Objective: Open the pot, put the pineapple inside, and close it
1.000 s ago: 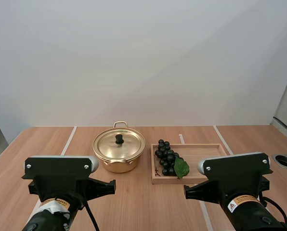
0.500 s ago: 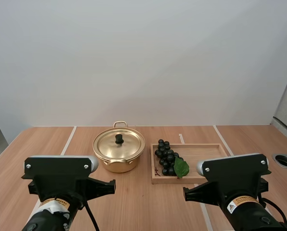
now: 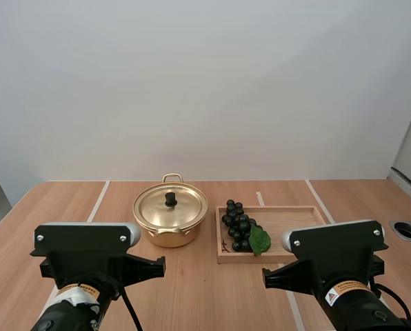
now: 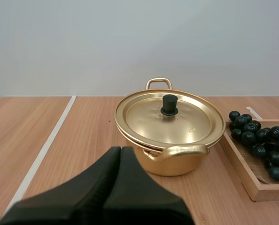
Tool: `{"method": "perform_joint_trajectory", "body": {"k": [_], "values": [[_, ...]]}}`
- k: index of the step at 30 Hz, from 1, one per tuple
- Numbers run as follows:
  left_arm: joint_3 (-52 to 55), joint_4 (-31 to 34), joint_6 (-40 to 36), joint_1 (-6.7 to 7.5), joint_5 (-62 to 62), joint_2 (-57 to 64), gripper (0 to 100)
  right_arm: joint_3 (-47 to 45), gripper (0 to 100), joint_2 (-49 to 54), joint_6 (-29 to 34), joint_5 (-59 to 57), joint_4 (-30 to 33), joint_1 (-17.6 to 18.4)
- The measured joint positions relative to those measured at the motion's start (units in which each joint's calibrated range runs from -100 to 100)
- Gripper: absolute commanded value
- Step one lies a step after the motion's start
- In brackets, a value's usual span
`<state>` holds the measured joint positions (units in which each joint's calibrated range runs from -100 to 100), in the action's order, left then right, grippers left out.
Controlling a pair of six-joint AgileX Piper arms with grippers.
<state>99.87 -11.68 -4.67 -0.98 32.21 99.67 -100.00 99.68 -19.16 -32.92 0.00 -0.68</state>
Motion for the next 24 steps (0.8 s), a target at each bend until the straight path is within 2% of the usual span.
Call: {"method": "perform_joint_trajectory", "body": {"k": [24], "values": [[0.0,1.05,0.0,0.0,-1.0,0.0,0,0.0,0,0.0,0.0,0.0,0.0,0.12]]}}
